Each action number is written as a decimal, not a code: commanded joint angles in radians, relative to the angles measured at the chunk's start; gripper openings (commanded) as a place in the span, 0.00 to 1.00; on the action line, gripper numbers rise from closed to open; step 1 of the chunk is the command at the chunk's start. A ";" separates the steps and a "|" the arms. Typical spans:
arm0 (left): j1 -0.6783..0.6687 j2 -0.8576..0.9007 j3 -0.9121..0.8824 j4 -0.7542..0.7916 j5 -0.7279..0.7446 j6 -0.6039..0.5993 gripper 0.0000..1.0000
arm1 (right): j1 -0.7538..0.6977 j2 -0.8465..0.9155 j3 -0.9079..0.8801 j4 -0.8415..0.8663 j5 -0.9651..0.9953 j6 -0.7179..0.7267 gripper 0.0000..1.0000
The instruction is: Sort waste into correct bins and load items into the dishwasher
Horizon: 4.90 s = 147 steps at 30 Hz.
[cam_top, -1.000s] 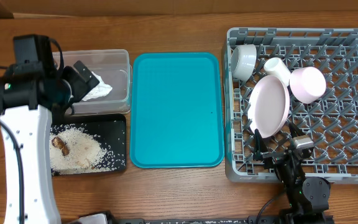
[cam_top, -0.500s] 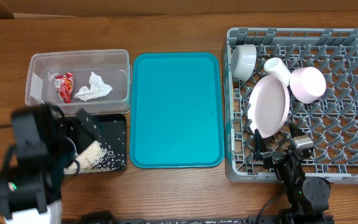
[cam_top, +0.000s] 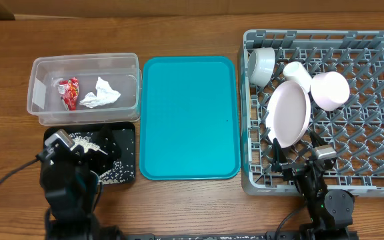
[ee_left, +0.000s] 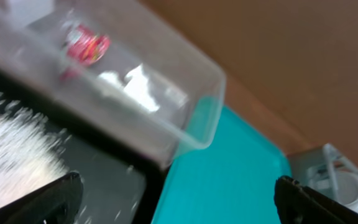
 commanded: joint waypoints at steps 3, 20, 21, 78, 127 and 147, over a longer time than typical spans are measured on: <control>-0.002 -0.138 -0.196 0.237 0.068 0.020 1.00 | -0.007 -0.012 -0.011 0.005 0.006 0.005 1.00; -0.069 -0.380 -0.465 0.529 0.049 0.193 1.00 | -0.007 -0.012 -0.011 0.005 0.006 0.005 1.00; -0.069 -0.387 -0.471 0.529 0.044 0.193 1.00 | -0.007 -0.012 -0.011 0.005 0.006 0.005 1.00; -0.074 -0.442 -0.501 0.388 -0.100 0.529 1.00 | -0.007 -0.012 -0.011 0.005 0.006 0.005 1.00; -0.074 -0.442 -0.501 0.388 -0.100 0.529 0.99 | -0.007 -0.012 -0.011 0.005 0.006 0.005 1.00; -0.074 -0.442 -0.501 0.388 -0.100 0.529 1.00 | -0.007 -0.012 -0.011 0.005 0.006 0.005 1.00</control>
